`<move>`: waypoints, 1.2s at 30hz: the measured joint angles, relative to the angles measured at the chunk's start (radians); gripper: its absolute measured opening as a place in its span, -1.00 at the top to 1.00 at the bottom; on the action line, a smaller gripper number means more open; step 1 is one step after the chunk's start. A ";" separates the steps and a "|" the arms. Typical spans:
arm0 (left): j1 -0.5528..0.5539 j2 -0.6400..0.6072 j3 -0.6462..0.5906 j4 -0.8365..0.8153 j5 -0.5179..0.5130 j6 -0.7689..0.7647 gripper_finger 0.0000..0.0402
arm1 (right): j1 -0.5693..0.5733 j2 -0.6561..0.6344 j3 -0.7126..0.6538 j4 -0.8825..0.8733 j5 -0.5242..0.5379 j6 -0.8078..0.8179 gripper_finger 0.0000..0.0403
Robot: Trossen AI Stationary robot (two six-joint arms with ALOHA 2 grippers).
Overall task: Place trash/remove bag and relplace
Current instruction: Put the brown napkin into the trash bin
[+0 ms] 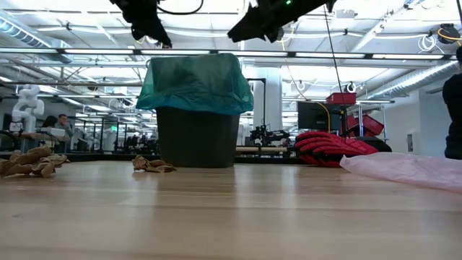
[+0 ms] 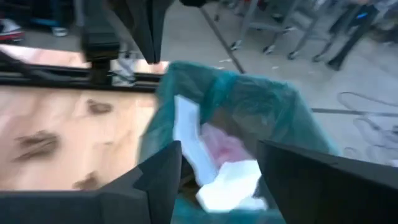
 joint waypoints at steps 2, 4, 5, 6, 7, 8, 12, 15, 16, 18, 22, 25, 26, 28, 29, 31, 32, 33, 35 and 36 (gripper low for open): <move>-0.035 0.021 0.000 -0.026 0.001 0.005 1.00 | 0.010 -0.030 0.000 -0.053 -0.028 0.005 -0.02; -0.074 0.049 0.000 -0.055 0.001 0.021 1.00 | 0.021 -0.066 0.000 -0.101 -0.035 0.000 0.01; -0.094 0.067 0.000 -0.069 -0.002 0.026 1.00 | 0.026 -0.083 0.000 -0.127 -0.035 -0.005 0.02; -0.114 0.087 0.000 -0.085 -0.013 0.027 1.00 | 0.031 -0.102 0.000 -0.153 -0.035 -0.007 0.04; -0.132 0.104 -0.004 -0.090 -0.024 0.029 1.00 | 0.034 -0.118 0.000 -0.184 -0.035 -0.008 0.05; -0.149 0.124 -0.009 -0.098 -0.037 0.030 1.00 | 0.038 -0.133 0.000 -0.212 -0.035 -0.006 0.07; -0.210 0.217 -0.033 -0.150 -0.105 0.026 1.00 | 0.059 -0.174 0.000 -0.322 -0.032 0.029 0.11; -0.247 0.286 -0.033 -0.181 -0.153 0.022 1.00 | 0.085 -0.188 -0.015 -0.360 -0.036 0.047 0.12; -0.258 0.314 -0.034 -0.178 -0.161 0.022 1.00 | 0.095 -0.188 -0.020 -0.373 -0.036 0.053 0.12; -0.273 0.360 -0.034 -0.169 -0.161 0.022 1.00 | 0.114 -0.187 -0.034 -0.390 -0.036 0.064 0.12; -0.297 0.443 -0.034 -0.165 -0.158 0.022 1.00 | 0.152 -0.187 -0.064 -0.382 -0.036 0.075 0.13; -0.313 0.489 -0.035 -0.164 -0.145 0.022 1.00 | 0.171 -0.187 -0.070 -0.381 -0.036 0.088 0.13; -0.320 0.500 -0.035 -0.162 -0.136 0.021 0.99 | 0.175 -0.187 -0.070 -0.381 -0.036 0.088 0.13; -0.333 0.520 -0.035 -0.135 -0.111 0.021 0.96 | 0.184 -0.187 -0.071 -0.380 -0.035 0.088 0.13; -0.340 0.529 -0.035 -0.116 -0.097 0.021 0.94 | 0.188 -0.187 -0.071 -0.379 -0.035 0.088 0.13; -0.352 0.544 -0.035 -0.081 -0.079 0.022 0.87 | 0.190 -0.187 -0.071 -0.379 -0.036 0.088 0.13; -0.357 0.552 -0.035 -0.059 -0.077 0.021 0.83 | 0.190 -0.187 -0.071 -0.379 -0.036 0.088 0.13; -0.363 0.559 -0.034 -0.045 -0.076 0.021 0.78 | 0.190 -0.187 -0.071 -0.379 -0.035 0.088 0.13; -0.369 0.580 -0.034 -0.037 -0.075 0.021 0.70 | 0.190 -0.187 -0.071 -0.379 -0.035 0.088 0.13; -0.371 0.592 -0.034 -0.035 -0.081 0.021 0.66 | 0.190 -0.187 -0.071 -0.379 -0.035 0.088 0.13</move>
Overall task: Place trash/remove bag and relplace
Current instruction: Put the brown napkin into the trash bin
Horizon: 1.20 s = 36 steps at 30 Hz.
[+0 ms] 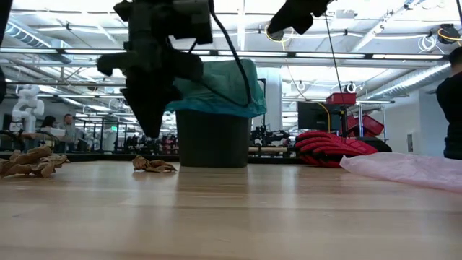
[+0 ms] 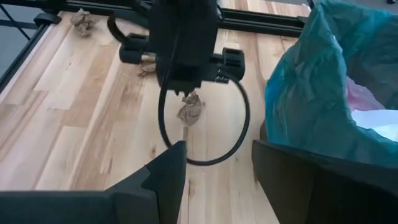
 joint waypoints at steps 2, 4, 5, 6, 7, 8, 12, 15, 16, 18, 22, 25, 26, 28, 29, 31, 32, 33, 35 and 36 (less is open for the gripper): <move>-0.003 0.020 0.000 -0.007 -0.027 -0.016 0.57 | 0.000 0.000 -0.001 0.000 0.000 0.000 0.13; -0.003 0.037 0.000 -0.009 -0.059 -0.041 0.48 | 0.000 0.000 -0.001 0.000 0.000 0.000 0.13; -0.003 0.044 0.000 -0.015 -0.069 -0.052 0.44 | 0.000 0.000 -0.001 0.000 0.000 0.000 0.13; -0.003 0.053 0.000 -0.022 -0.071 -0.056 0.39 | 0.000 0.000 -0.001 -0.001 0.000 0.000 0.13; -0.003 0.062 0.000 -0.026 -0.072 -0.060 0.35 | 0.000 0.000 -0.001 -0.001 0.000 0.000 0.13; -0.003 0.070 0.000 -0.025 -0.073 -0.070 0.31 | 0.000 0.000 -0.001 0.000 0.000 0.000 0.13; -0.003 0.114 0.000 -0.038 -0.074 -0.078 0.21 | 0.000 0.000 -0.001 -0.001 0.000 0.000 0.13; -0.003 0.161 0.000 -0.037 -0.075 -0.079 0.20 | 0.000 0.000 -0.001 -0.001 0.000 0.000 0.13; -0.003 0.175 0.003 -0.040 -0.074 -0.079 0.20 | 0.000 0.000 -0.001 -0.001 0.000 0.000 0.13; -0.003 0.202 0.006 -0.042 -0.074 -0.079 0.22 | 0.000 0.000 -0.001 -0.002 0.000 0.000 0.13; -0.004 0.229 0.005 -0.043 -0.072 -0.089 0.40 | 0.000 0.000 -0.001 -0.004 0.000 0.000 0.13; -0.004 0.210 0.010 -0.061 -0.061 -0.089 0.70 | 0.000 0.000 -0.001 -0.008 0.000 0.000 0.13; -0.005 0.197 0.011 -0.072 -0.060 -0.095 0.83 | 0.000 0.000 -0.001 -0.008 0.000 0.000 0.13; -0.004 0.176 0.008 -0.076 -0.060 -0.102 0.94 | 0.000 0.000 -0.001 -0.008 0.000 0.000 0.13; -0.004 0.158 0.005 -0.091 -0.060 -0.102 0.94 | 0.000 0.000 -0.001 -0.008 0.000 -0.001 0.13; -0.007 0.111 0.004 -0.117 -0.060 -0.104 0.96 | 0.000 0.000 -0.001 -0.013 0.000 -0.002 0.13; -0.009 0.084 0.005 -0.123 -0.060 -0.105 0.97 | 0.000 0.000 -0.001 -0.016 0.000 -0.005 0.13; -0.010 0.056 0.006 -0.143 -0.060 -0.115 0.98 | 0.000 0.000 -0.001 -0.021 0.000 -0.007 0.13; -0.010 0.000 0.006 -0.184 -0.063 -0.145 0.98 | 0.000 0.000 -0.001 -0.031 0.000 -0.011 0.13; -0.009 -0.031 0.006 -0.189 -0.076 -0.157 0.98 | 0.000 0.000 -0.001 -0.034 0.000 -0.012 0.13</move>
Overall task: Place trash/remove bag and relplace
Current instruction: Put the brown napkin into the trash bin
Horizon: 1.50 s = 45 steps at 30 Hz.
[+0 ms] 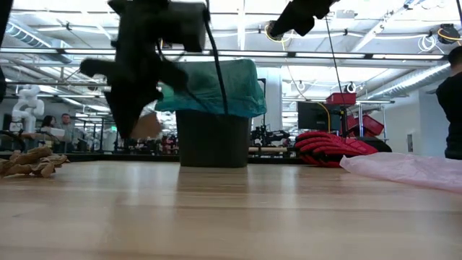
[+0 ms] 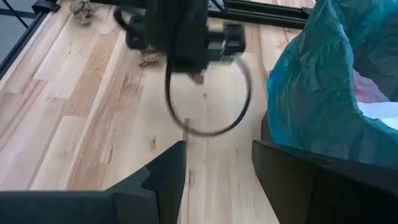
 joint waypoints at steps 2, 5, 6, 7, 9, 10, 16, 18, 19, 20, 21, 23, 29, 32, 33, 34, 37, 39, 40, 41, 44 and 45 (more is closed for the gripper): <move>0.001 -0.069 0.000 -0.026 -0.019 -0.032 0.99 | 0.000 0.000 0.000 -0.006 0.000 -0.005 0.13; -0.001 -0.183 0.000 -0.028 -0.045 -0.061 0.99 | 0.000 0.000 0.000 -0.006 0.000 -0.015 0.13; -0.001 -0.222 0.000 -0.027 -0.058 -0.068 0.99 | 0.000 -0.001 0.000 -0.005 0.000 -0.017 0.13; -0.001 -0.260 0.000 -0.024 -0.077 -0.074 0.99 | 0.000 -0.001 0.000 -0.005 0.000 -0.019 0.13; 0.003 -0.337 0.002 -0.011 -0.121 -0.077 0.99 | 0.000 -0.002 0.000 -0.004 0.000 -0.019 0.13; 0.006 -0.376 0.002 0.005 -0.150 -0.075 0.99 | 0.000 -0.002 0.000 -0.005 0.000 -0.020 0.13; 0.068 -0.535 0.003 0.244 -0.259 0.007 1.00 | 0.000 -0.002 0.000 0.025 0.000 -0.046 0.13; 0.101 -0.555 0.003 0.361 -0.260 0.069 1.00 | 0.000 -0.002 0.000 0.039 0.000 -0.054 0.13; 0.121 -0.559 0.004 0.416 -0.259 0.102 1.00 | -0.001 -0.002 0.000 0.043 0.000 -0.061 0.13; 0.143 -0.559 0.004 0.468 -0.259 0.136 1.00 | -0.001 -0.002 0.000 0.046 0.001 -0.067 0.13; 0.165 -0.558 0.004 0.511 -0.259 0.167 1.00 | -0.001 -0.002 0.000 0.049 0.002 -0.069 0.13; 0.217 -0.546 0.004 0.568 -0.259 0.220 1.00 | -0.002 -0.002 0.000 0.052 0.005 -0.071 0.13; 0.384 -0.458 0.049 0.623 -0.257 0.264 1.00 | -0.004 -0.003 0.000 0.070 0.006 -0.083 0.13; 0.449 -0.395 0.106 0.617 -0.224 0.276 1.00 | -0.012 -0.003 0.000 0.091 0.006 -0.097 0.13; 0.469 -0.370 0.127 0.617 -0.208 0.287 1.00 | -0.018 -0.003 0.000 0.096 0.005 -0.098 0.13; 0.485 -0.347 0.142 0.616 -0.194 0.298 1.00 | -0.022 -0.003 0.000 0.098 0.006 -0.098 0.13; 0.513 -0.277 0.191 0.587 -0.163 0.355 0.93 | -0.036 -0.003 0.000 0.101 0.006 -0.095 0.13; 0.516 -0.240 0.214 0.558 -0.147 0.391 0.84 | -0.040 -0.003 0.000 0.100 0.006 -0.085 0.13; 0.515 -0.222 0.222 0.544 -0.145 0.399 0.78 | -0.042 -0.003 0.000 0.099 0.005 -0.082 0.13; 0.510 -0.207 0.229 0.540 -0.145 0.402 0.71 | -0.042 -0.003 0.000 0.094 0.006 -0.079 0.13; 0.500 -0.174 0.239 0.525 -0.145 0.404 0.50 | -0.042 -0.003 0.000 0.091 0.004 -0.079 0.13; 0.498 -0.168 0.241 0.517 -0.145 0.404 0.43 | -0.042 -0.003 0.000 0.090 0.004 -0.079 0.13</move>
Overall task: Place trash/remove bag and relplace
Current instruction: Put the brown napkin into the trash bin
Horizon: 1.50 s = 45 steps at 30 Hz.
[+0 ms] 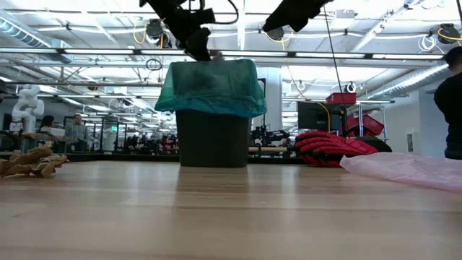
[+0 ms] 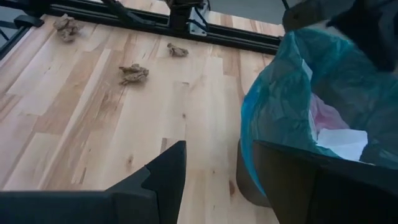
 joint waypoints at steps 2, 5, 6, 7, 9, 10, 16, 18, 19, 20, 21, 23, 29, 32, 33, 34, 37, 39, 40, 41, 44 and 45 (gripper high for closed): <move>-0.001 0.007 0.003 -0.007 0.000 -0.001 0.30 | 0.000 0.000 0.000 -0.004 -0.001 -0.001 0.13; -0.005 0.008 0.003 -0.026 -0.001 -0.008 0.15 | 0.000 0.000 0.000 -0.006 -0.001 -0.009 0.13; -0.007 0.007 0.003 -0.027 -0.001 -0.009 0.11 | 0.000 0.000 0.000 -0.006 -0.001 -0.012 0.13; -0.007 0.004 0.004 -0.034 -0.001 -0.011 0.08 | 0.000 0.000 0.000 -0.006 -0.001 -0.013 0.13; -0.009 -0.006 0.022 -0.089 -0.003 -0.035 0.05 | 0.000 0.000 0.000 -0.007 -0.001 -0.015 0.13; -0.011 -0.009 0.042 -0.121 -0.007 -0.045 0.05 | 0.000 0.000 0.000 -0.007 -0.001 -0.015 0.13; -0.038 -0.023 0.227 -0.458 -0.101 -0.123 0.05 | 0.000 0.000 0.000 -0.024 -0.001 -0.016 0.13; -0.051 -0.034 0.279 -0.584 -0.108 -0.167 0.05 | 0.000 0.000 0.000 -0.030 -0.001 -0.016 0.13; -0.058 -0.039 0.295 -0.644 -0.108 -0.188 0.05 | 0.000 0.000 0.000 -0.038 -0.001 -0.016 0.13; -0.067 -0.045 0.305 -0.694 -0.109 -0.211 0.05 | 0.000 0.000 0.000 -0.049 -0.001 -0.016 0.13; -0.076 -0.051 0.306 -0.739 -0.110 -0.241 0.05 | 0.000 0.000 0.000 -0.065 -0.001 -0.019 0.13; -0.092 -0.059 0.295 -0.851 -0.109 -0.321 0.05 | 0.001 0.000 0.000 -0.098 -0.001 -0.023 0.13; -0.156 -0.079 0.153 -0.968 -0.109 -0.541 0.32 | 0.000 0.000 0.000 -0.150 -0.010 -0.023 0.13; -0.201 -0.116 0.017 -0.966 -0.102 -0.604 0.61 | 0.000 0.000 0.000 -0.189 -0.038 -0.023 0.13; -0.216 -0.131 -0.030 -0.964 -0.101 -0.638 0.74 | 0.000 0.000 -0.001 -0.202 -0.049 -0.023 0.14; -0.229 -0.147 -0.075 -0.962 -0.100 -0.673 0.86 | 0.000 0.000 -0.009 -0.201 -0.060 -0.023 0.16; -0.268 -0.226 -0.208 -0.962 -0.078 -0.811 0.95 | 0.000 0.000 -0.043 -0.198 -0.111 -0.023 0.25; -0.295 -0.292 -0.277 -0.947 -0.045 -0.905 0.98 | 0.000 0.000 -0.076 -0.179 -0.155 -0.022 0.33; -0.308 -0.325 -0.309 -0.928 -0.020 -0.948 0.99 | 0.000 0.000 -0.092 -0.163 -0.171 -0.021 0.37; -0.320 -0.358 -0.341 -0.901 0.006 -0.991 0.99 | 0.001 0.000 -0.109 -0.148 -0.187 -0.018 0.41; -0.358 -0.429 -0.427 -0.827 0.090 -1.106 0.99 | 0.002 0.000 -0.158 -0.082 -0.232 0.002 0.53; -0.370 -0.441 -0.455 -0.801 0.121 -1.138 0.99 | 0.002 0.000 -0.174 -0.056 -0.248 0.008 0.57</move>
